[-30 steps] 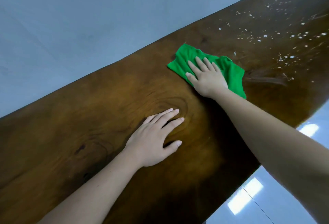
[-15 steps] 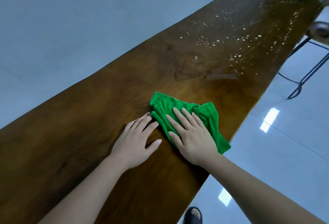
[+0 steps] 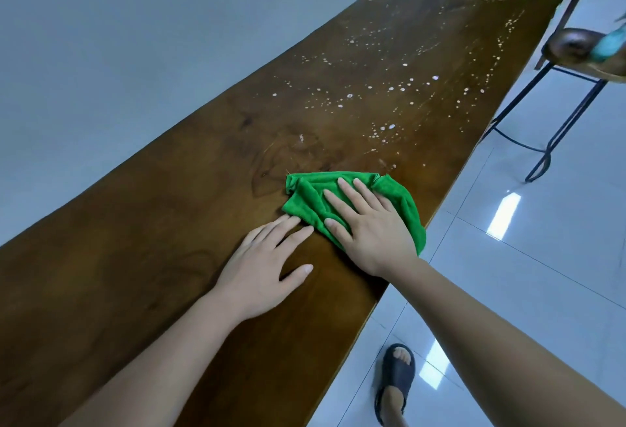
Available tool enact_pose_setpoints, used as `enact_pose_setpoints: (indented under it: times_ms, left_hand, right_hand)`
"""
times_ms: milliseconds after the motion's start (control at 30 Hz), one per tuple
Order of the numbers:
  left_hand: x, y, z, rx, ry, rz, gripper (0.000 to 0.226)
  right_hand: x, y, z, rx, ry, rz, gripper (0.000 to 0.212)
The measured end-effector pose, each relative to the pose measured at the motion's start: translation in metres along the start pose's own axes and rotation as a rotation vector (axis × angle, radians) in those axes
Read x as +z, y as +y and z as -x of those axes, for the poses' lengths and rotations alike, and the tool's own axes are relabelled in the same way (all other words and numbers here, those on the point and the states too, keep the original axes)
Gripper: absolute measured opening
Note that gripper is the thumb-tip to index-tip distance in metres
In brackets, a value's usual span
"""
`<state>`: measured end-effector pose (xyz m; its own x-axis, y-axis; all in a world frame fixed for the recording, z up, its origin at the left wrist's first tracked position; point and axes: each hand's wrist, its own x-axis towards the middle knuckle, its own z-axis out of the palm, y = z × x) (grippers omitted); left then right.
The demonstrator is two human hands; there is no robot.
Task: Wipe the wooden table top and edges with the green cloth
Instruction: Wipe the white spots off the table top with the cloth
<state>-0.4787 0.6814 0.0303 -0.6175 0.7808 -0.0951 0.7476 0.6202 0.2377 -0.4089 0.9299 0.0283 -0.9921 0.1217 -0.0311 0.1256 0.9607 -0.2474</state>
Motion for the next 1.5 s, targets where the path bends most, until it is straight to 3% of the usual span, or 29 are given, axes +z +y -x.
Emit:
enact_pose_setpoints:
  times_ms: [400,667,833,1100,1233,1367,1500]
  left_hand:
    - [0.002,0.059,-0.145,-0.069,0.012,0.007,0.07]
    - [0.002,0.062,-0.148,-0.085,0.017,0.002,0.067]
    - [0.002,0.061,-0.146,-0.079,0.005,0.01,0.067]
    - [0.001,0.061,-0.147,-0.061,-0.02,-0.008,0.067]
    - [0.002,0.059,-0.144,-0.053,0.001,0.005,0.067]
    - [0.0,0.06,-0.145,-0.033,0.022,0.005,0.066]
    - [-0.002,0.059,-0.146,-0.042,-0.004,0.018,0.066]
  right_hand:
    - [-0.052,0.179,-0.125,-0.045,-0.013,0.009,0.069]
    - [-0.08,0.257,-0.217,0.151,-0.022,0.013,0.072]
    - [-0.074,0.231,-0.225,0.107,-0.061,0.051,0.071]
    - [-0.036,0.075,-0.217,-0.466,-0.221,0.106,0.064]
    - [-0.024,0.032,-0.241,-0.678,-0.282,0.114,0.061]
    - [-0.03,0.035,-0.273,-0.708,-0.279,0.06,0.062]
    - [-0.045,0.075,-0.308,-0.511,-0.219,0.055,0.067]
